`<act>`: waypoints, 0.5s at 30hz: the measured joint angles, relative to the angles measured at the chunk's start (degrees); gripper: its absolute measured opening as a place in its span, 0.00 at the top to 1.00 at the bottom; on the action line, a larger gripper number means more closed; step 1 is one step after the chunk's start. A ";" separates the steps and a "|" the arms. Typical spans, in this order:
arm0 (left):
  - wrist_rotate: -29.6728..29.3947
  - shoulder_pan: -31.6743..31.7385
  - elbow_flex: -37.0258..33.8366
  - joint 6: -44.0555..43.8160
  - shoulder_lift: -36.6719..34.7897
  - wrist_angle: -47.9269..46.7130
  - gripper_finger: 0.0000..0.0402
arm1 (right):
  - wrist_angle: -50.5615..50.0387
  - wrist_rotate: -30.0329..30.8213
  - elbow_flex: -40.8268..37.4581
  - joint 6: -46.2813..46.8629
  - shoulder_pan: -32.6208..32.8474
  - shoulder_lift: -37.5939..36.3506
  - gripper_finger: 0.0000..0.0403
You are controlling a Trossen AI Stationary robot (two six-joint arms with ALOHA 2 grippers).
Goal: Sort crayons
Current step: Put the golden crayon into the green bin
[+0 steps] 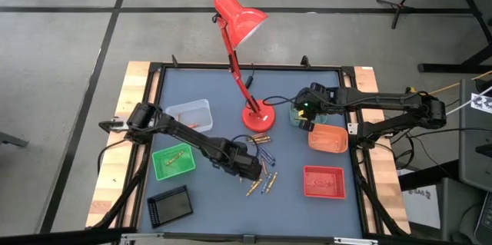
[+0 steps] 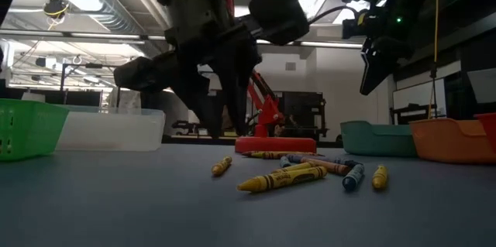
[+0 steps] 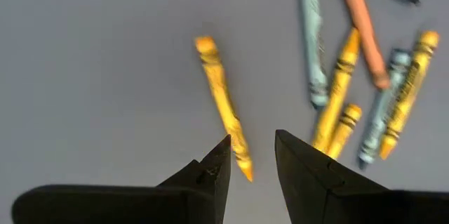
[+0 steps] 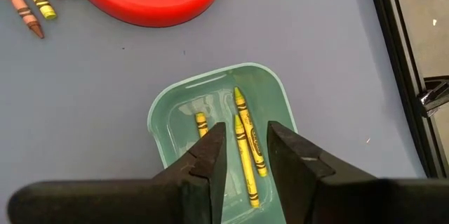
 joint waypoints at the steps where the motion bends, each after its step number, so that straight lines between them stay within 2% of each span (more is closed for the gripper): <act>1: -0.51 0.15 0.00 -0.05 0.00 -0.71 0.76 | 0.00 0.01 0.00 0.00 0.00 0.01 0.75; 15: -1.11 0.74 -0.07 -1.16 2.01 -0.96 0.76 | 0.00 0.02 0.00 0.00 0.00 0.00 0.75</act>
